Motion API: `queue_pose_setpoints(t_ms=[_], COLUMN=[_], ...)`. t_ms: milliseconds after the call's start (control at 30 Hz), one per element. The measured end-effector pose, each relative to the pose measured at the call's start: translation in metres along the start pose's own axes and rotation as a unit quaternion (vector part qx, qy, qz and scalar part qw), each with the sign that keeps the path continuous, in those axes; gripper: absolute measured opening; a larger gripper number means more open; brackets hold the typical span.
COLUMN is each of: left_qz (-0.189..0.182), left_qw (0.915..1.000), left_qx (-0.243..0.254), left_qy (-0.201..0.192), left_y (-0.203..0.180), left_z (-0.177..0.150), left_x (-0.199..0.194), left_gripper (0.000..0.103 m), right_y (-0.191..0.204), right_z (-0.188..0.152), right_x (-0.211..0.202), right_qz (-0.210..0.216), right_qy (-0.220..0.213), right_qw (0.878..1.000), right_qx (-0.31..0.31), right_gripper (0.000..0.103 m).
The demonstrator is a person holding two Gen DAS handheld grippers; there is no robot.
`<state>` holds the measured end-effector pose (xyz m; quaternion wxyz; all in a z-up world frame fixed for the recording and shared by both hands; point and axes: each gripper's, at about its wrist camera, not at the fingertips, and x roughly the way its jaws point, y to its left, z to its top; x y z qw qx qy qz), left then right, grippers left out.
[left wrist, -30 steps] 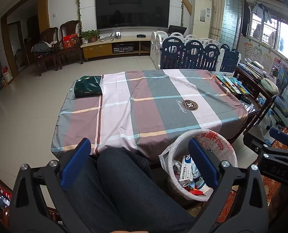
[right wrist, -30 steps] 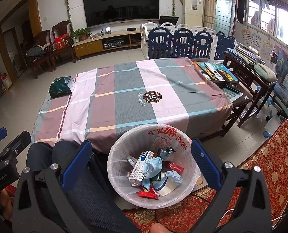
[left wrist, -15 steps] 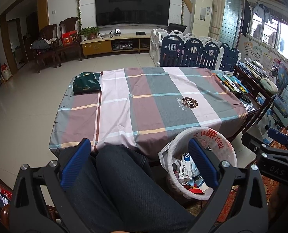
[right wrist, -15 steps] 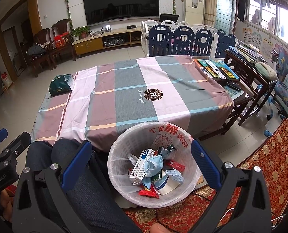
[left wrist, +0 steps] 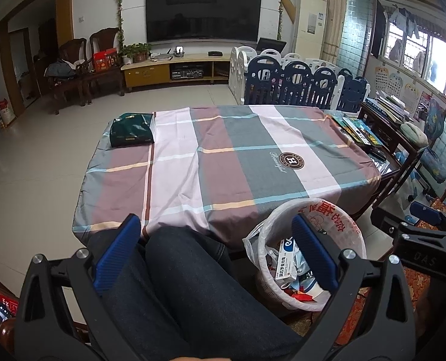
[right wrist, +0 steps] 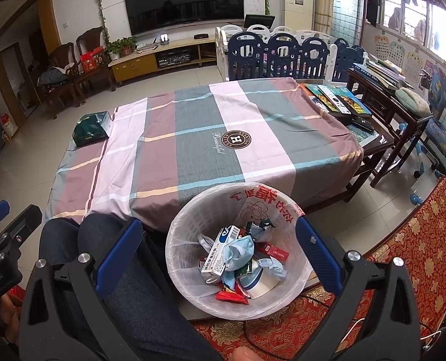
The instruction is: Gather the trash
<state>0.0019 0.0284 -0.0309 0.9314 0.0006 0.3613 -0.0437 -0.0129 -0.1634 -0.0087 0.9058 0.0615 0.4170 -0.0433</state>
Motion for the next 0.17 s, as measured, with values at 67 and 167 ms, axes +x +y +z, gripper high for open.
queue_pose_setpoints(t_ms=[67,167], left_qz=[0.006,0.020], left_qw=[0.9999,0.9997], left_qx=[-0.007,-0.015], left_qy=[0.003,0.009], left_y=[0.005,0.013], left_z=[0.000,0.001], left_x=[0.004,0.014], left_gripper=[0.100,0.100], right_y=[-0.001,0.007], right_z=[0.005,0.012], right_x=[-0.009,-0.032], right_qz=[0.009,0.051], right_qy=[-0.020,-0.075], right_qw=[1.000,0.996], right_qx=[0.004,-0.005], right_gripper=[0.100,0.100])
